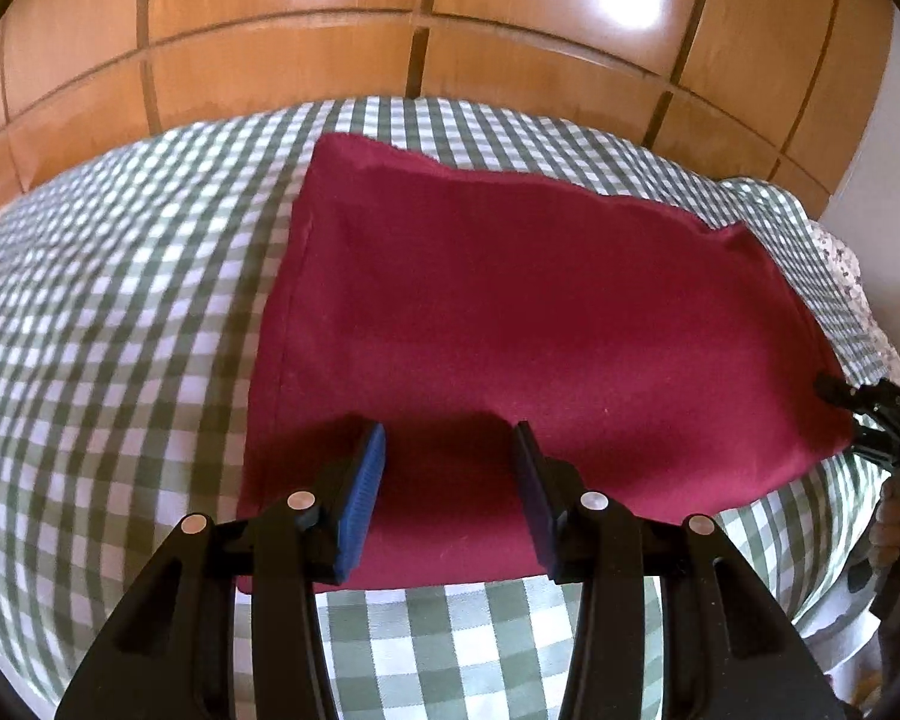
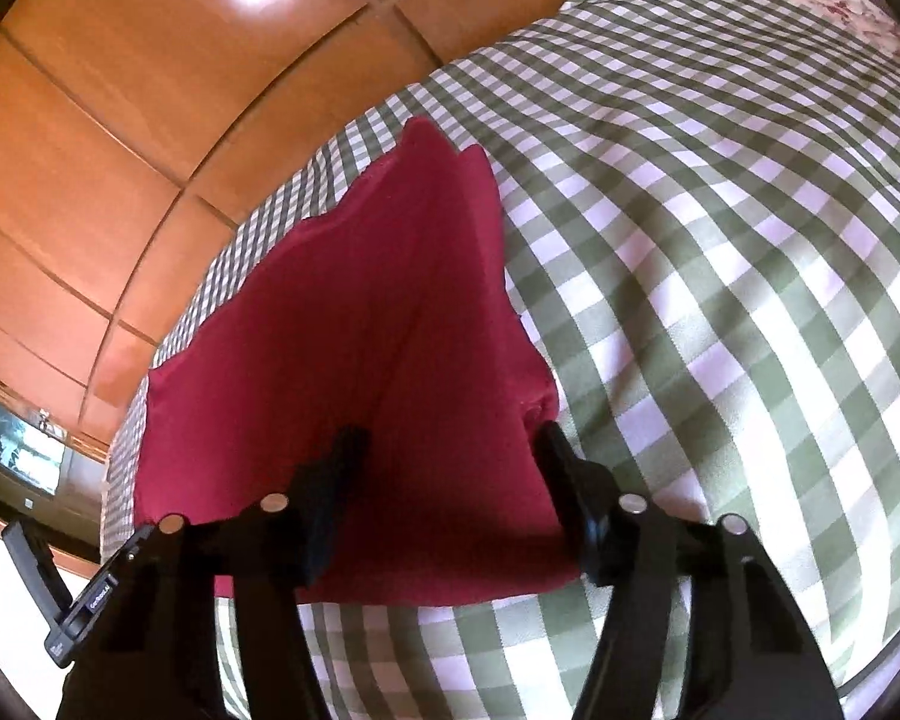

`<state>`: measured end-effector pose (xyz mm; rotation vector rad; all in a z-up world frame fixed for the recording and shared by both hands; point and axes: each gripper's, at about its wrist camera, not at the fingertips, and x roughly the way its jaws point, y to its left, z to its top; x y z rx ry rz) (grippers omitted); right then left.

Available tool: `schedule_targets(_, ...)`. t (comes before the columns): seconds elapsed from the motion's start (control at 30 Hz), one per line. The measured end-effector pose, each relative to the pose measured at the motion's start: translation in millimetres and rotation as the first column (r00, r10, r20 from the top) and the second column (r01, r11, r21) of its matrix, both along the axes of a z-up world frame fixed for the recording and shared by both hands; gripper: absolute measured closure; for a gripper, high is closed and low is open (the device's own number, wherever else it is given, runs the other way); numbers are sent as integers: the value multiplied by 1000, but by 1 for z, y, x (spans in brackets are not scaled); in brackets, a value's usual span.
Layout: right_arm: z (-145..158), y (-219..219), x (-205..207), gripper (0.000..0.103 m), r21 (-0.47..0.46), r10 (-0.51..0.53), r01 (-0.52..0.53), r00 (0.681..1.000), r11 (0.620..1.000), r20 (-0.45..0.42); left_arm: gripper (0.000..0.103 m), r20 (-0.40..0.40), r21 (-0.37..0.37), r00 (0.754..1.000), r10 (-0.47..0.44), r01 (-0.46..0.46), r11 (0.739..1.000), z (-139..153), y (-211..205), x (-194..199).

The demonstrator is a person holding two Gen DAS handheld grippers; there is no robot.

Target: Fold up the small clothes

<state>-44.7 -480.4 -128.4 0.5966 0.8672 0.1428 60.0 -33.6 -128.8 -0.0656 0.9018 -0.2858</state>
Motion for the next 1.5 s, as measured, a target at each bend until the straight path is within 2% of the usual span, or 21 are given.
schedule_targets(0.13,3,1,1,66,-35,11,-11,1000,999,-2,61,-19,-69,1000,11,-12,998,4,9,3)
schedule_targets(0.27,12,10,2,70,-96,25,-26,1000,995,-3,61,-2,-63,999,32,-32,997,9,13,1)
schedule_targets(0.3,13,11,2,65,-108,29,-29,1000,994,-4,61,7,-61,999,38,-37,997,11,14,0)
schedule_targets(0.33,15,12,3,49,-137,31,-33,999,990,-12,61,15,-65,999,41,-40,997,14,15,-3)
schedule_targets(0.37,17,10,3,47,-166,12,-15,1000,986,-16,61,25,-65,999,46,-44,997,16,16,-4)
schedule_targets(0.47,28,0,-1,47,-171,-25,27,1000,985,14,61,54,-57,995,84,-81,995,24,26,-7)
schedule_targets(0.5,31,-2,-3,47,-170,-34,38,999,985,23,61,62,-78,993,102,-97,992,26,34,-8)
schedule_targets(0.6,45,7,-7,48,-193,-21,32,998,981,59,61,41,-99,989,144,-139,985,26,52,-11)
schedule_targets(0.7,54,31,-11,48,-208,58,-38,994,977,91,61,1,-119,987,160,-159,980,19,72,-16)
schedule_targets(0.83,51,80,-11,48,-228,221,-198,972,953,78,61,-61,-205,991,116,-126,971,6,85,-26)
schedule_targets(0.9,47,96,-11,48,-232,266,-243,961,942,72,61,-71,-223,994,86,-100,970,1,82,-29)
schedule_targets(1.0,34,109,-8,49,-245,278,-261,960,934,34,61,-72,-96,992,108,-114,989,-8,71,-28)
schedule_targets(1.07,23,109,-5,52,-255,258,-250,966,934,-3,61,-95,-110,988,119,-129,986,-14,75,-29)
schedule_targets(1.13,12,104,-4,55,-250,249,-246,968,937,-17,61,-85,-93,989,123,-131,987,-13,76,-32)
schedule_targets(1.3,7,104,-10,52,-258,250,-241,968,936,3,61,-57,-49,989,135,-137,989,-7,72,-38)
schedule_targets(1.37,10,109,-11,45,-271,260,-248,966,930,7,61,7,-38,989,148,-148,988,8,68,-44)
schedule_targets(1.4,12,110,-12,42,-274,262,-250,965,929,9,58,59,-23,989,139,-138,990,19,63,-47)
schedule_targets(1.43,17,109,-14,40,-277,257,-243,966,930,16,45,93,-11,988,124,-123,992,26,59,-45)
schedule_targets(1.5,28,104,-17,37,-274,230,-208,972,939,49,41,141,-3,985,103,-104,995,34,53,-43)
